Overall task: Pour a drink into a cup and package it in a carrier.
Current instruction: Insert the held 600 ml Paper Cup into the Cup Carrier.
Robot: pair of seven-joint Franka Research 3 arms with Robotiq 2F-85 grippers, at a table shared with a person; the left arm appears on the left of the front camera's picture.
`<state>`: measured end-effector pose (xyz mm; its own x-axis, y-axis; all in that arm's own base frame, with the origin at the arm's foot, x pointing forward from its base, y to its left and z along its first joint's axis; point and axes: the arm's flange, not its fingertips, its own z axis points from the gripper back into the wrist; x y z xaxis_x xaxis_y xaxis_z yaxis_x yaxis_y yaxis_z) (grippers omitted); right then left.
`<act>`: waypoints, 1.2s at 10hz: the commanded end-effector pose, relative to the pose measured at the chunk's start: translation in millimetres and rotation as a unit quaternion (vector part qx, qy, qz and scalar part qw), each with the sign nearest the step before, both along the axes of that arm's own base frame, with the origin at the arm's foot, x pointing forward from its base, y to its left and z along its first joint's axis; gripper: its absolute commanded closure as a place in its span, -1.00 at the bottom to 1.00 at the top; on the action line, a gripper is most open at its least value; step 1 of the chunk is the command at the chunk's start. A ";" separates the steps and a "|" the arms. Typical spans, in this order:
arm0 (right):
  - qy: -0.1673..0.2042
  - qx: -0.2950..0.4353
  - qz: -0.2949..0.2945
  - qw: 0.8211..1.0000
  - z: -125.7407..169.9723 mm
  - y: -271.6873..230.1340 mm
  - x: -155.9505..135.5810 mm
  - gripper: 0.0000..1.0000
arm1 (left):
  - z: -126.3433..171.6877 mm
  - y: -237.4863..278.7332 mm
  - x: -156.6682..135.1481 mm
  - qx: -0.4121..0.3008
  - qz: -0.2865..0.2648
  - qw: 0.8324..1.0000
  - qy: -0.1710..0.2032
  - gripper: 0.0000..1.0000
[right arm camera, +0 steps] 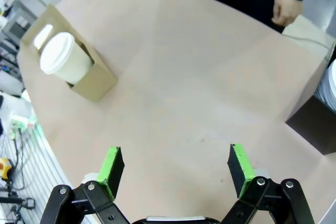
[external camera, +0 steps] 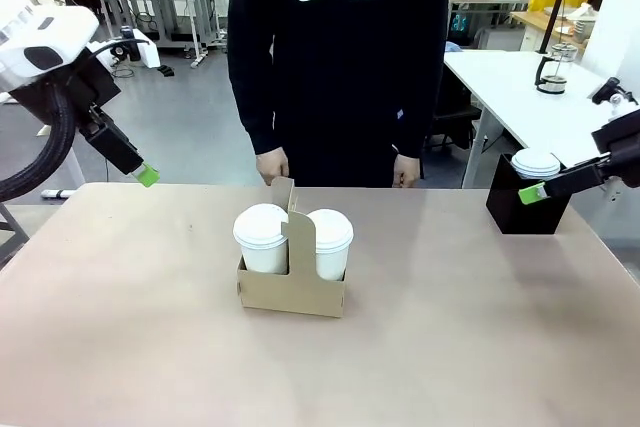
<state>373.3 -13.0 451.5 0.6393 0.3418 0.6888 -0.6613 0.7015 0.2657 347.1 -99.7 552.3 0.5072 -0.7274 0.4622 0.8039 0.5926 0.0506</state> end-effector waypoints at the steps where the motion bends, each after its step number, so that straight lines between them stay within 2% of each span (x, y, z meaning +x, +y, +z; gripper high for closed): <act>1: 0.003 -0.006 -0.006 1.000 0.1 -0.3 -1.0 -1.00 | 1.9 0.2 0.2 0.009 0.010 1.000 0.002 -1.00; 12: 0.003 -0.006 -0.006 1.000 0.1 -0.3 -1.0 -1.00 | 1.9 0.2 0.2 0.009 0.010 1.000 0.002 -1.00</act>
<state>373.5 -12.9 451.5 0.6354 0.3494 0.6886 -0.6663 0.6988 0.2603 347.1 -99.7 552.3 0.5072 -0.7274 0.4622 0.8039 0.5927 0.0506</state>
